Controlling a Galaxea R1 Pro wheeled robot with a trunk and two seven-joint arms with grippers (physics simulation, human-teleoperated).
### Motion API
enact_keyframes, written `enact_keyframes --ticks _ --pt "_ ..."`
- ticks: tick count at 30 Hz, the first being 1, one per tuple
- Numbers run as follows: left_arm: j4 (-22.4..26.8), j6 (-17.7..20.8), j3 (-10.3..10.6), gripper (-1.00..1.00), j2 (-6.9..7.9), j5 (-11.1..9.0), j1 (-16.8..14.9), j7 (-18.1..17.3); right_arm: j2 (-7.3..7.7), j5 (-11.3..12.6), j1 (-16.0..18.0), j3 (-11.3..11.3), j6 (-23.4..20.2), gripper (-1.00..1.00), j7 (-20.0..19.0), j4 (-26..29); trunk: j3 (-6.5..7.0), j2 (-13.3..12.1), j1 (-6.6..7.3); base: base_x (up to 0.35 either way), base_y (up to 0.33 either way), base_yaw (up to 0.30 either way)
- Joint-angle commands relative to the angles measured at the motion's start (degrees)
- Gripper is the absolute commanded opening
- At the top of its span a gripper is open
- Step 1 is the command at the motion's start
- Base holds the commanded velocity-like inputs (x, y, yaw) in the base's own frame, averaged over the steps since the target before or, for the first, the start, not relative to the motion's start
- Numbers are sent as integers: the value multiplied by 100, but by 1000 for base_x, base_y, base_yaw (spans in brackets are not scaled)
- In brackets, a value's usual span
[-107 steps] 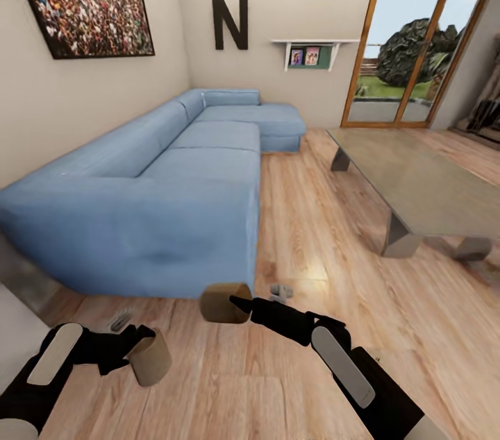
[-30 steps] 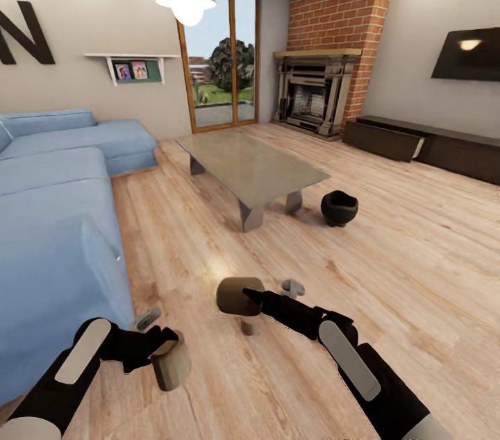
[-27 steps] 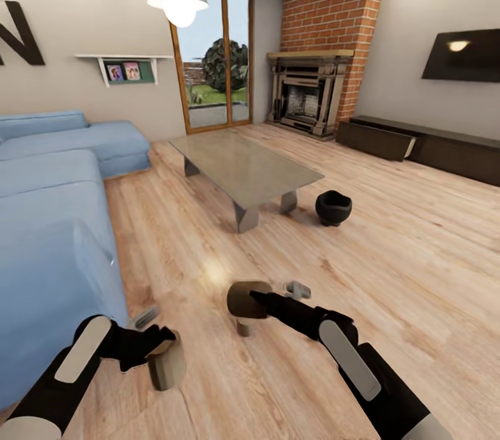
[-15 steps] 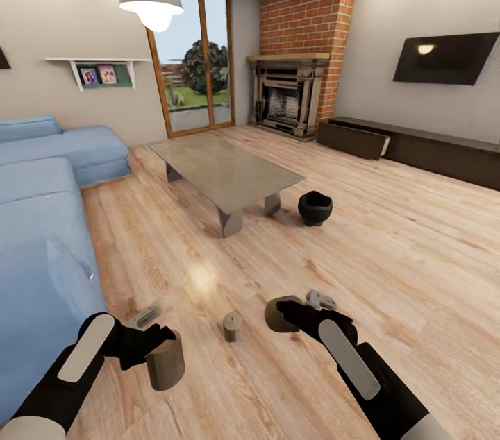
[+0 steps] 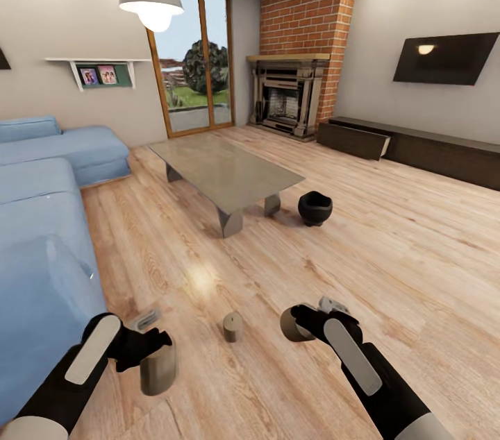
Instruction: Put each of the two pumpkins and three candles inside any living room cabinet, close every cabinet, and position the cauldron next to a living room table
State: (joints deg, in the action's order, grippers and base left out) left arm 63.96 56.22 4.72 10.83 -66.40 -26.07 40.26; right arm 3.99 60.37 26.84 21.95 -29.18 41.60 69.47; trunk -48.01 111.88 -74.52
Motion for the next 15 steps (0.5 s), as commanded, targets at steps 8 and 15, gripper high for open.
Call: enact_keyframes --ticks 8,15 --pt "20 -236 14 -100 -245 211 -4 107 6 43 6 8 0 -100 14 4 -5 3 1 0 0 0" --pt "172 -243 66 -100 -248 249 -4 96 13 44 4 9 -8 -100 33 20 -5 3 1 0 -141 0"
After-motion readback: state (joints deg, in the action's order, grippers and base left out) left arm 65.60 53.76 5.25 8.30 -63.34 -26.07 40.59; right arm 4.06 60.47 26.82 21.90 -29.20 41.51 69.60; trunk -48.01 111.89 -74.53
